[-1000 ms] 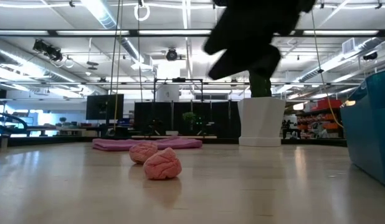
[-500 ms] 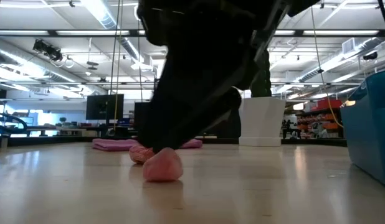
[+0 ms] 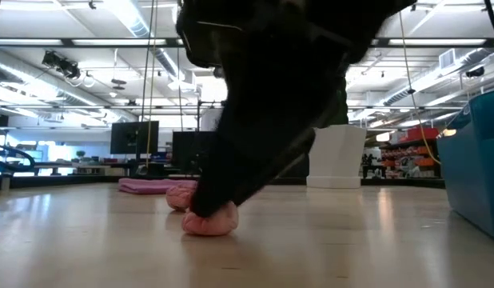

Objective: Pick and placing Produce into tupperware
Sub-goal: Put the peach into the blue bin

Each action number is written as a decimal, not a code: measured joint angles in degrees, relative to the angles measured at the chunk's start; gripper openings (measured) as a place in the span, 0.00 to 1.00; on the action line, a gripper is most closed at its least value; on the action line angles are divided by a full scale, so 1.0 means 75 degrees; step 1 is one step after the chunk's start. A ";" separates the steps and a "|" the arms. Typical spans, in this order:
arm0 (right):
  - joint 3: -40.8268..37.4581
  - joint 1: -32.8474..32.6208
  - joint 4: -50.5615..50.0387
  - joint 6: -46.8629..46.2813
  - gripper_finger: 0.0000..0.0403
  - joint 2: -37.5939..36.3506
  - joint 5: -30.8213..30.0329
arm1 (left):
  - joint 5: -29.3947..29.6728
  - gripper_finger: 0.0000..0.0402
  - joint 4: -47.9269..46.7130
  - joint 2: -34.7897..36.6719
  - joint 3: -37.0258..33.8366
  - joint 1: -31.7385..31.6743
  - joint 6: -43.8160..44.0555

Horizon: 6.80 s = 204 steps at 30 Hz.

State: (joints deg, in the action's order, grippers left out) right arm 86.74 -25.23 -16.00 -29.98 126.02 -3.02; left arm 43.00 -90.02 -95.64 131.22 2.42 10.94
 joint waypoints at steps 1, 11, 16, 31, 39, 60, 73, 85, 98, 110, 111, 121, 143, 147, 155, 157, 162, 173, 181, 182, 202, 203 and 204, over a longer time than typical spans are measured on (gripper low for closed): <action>0.0000 -0.0027 -0.0110 0.0010 0.51 0.0000 -0.0014 | -0.0001 0.43 0.0000 0.0000 0.0000 0.0000 0.0000; 0.0000 -0.0188 -0.0127 0.0068 0.44 0.0003 -0.0271 | -0.0001 0.43 0.0000 0.0000 0.0000 0.0000 0.0055; 0.0000 -0.0134 -0.0115 0.0009 0.29 0.0003 -0.0350 | 0.0000 0.43 0.0000 0.0000 0.0000 0.0000 0.0058; 0.0000 -0.0184 -0.1919 -0.1078 0.04 -0.1417 -0.0870 | -0.0001 0.43 0.0001 -0.0005 0.0000 0.0002 0.0061; 0.0000 -0.1239 -0.5892 -0.4695 0.05 -0.3306 -0.1656 | -0.0002 0.43 0.0000 -0.0006 0.0000 0.0003 0.0056; -0.1101 -0.2616 -0.6132 -0.7218 0.19 -0.3011 -0.0710 | -0.0002 0.43 0.0000 -0.0006 0.0000 0.0003 0.0296; -0.2044 -0.2015 -0.5657 -0.6587 0.34 -0.3066 -0.0664 | -0.0005 0.43 0.0000 -0.0006 0.0000 0.0003 0.0316; -0.0667 -0.1634 -0.5752 -0.5567 0.35 -0.3147 -0.1157 | -0.0593 0.43 0.0000 0.0003 -0.0139 0.0000 0.0751; 0.0381 -0.1671 -0.5752 -0.3774 0.34 -0.3150 -0.4606 | -0.2337 0.35 0.1357 0.0012 -0.4683 0.0923 0.0720; 0.0297 -0.1668 -0.5751 -0.3844 0.33 -0.3147 -0.4927 | -0.4887 0.31 0.6828 0.0009 -0.8488 0.1927 -0.0347; 0.0297 -0.1668 -0.5754 -0.3834 0.33 -0.3147 -0.5007 | -0.4885 0.31 0.6943 0.0009 -0.8621 0.1996 -0.0347; 0.0297 -0.1652 -0.5769 -0.3555 0.33 -0.3147 -0.5814 | -0.4898 0.42 0.9441 -0.0009 -0.9877 0.2702 -0.0711; 0.0297 -0.1653 -0.5731 -0.3567 0.33 -0.3144 -0.5803 | -0.4887 0.58 1.1088 -0.1055 -1.0220 0.2652 -0.0493; 0.0297 -0.1653 -0.5734 -0.3573 0.33 -0.3144 -0.5803 | -0.4884 0.58 1.1152 -0.1152 -1.0212 0.2652 -0.0120; 0.0297 -0.1653 -0.5733 -0.3575 0.33 -0.3144 -0.5798 | -0.4760 0.54 1.1313 -0.1375 -1.0203 0.2658 0.0212; 0.0297 -0.1653 -0.5720 -0.3578 0.33 -0.3144 -0.5799 | -0.4730 0.49 1.1338 -0.1378 -1.0203 0.2656 0.0260; 0.0297 -0.1653 -0.5716 -0.3578 0.33 -0.3144 -0.5797 | -0.4664 0.31 1.1342 -0.1408 -1.0096 0.2649 0.0265; 0.0379 -0.1656 -0.6433 -0.3225 0.33 -0.4011 -0.5849 | -0.4484 0.11 1.2151 -0.1433 -0.8758 0.2440 -0.0498; 0.0385 -0.1811 -0.7207 -0.3196 0.33 -0.5631 -0.5792 | -0.4605 0.11 1.2376 -0.1510 -0.7286 0.2317 -0.2010; 0.0385 -0.1838 -0.7434 -0.3221 0.33 -0.5839 -0.5784 | -0.4697 0.10 1.2415 -0.1605 -0.7078 0.2308 -0.2148; -0.0406 -0.1843 -0.8149 -0.3850 0.33 -0.6859 -0.5944 | -0.5431 0.18 0.9839 -0.5922 -0.1703 0.2241 -0.2154; -0.0511 -0.1843 -0.8138 -0.3849 0.33 -0.6857 -0.5897 | -0.5431 0.20 0.9797 -0.5921 -0.1686 0.2240 -0.2196; -0.0625 -0.1843 -0.8139 -0.3852 0.33 -0.6860 -0.5797 | -0.5430 0.23 0.9671 -0.5910 -0.1679 0.2231 -0.2251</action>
State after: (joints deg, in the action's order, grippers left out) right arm 82.05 -39.05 -77.04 -58.87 74.56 -46.50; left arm 2.28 -17.49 -139.96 118.63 19.15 -5.94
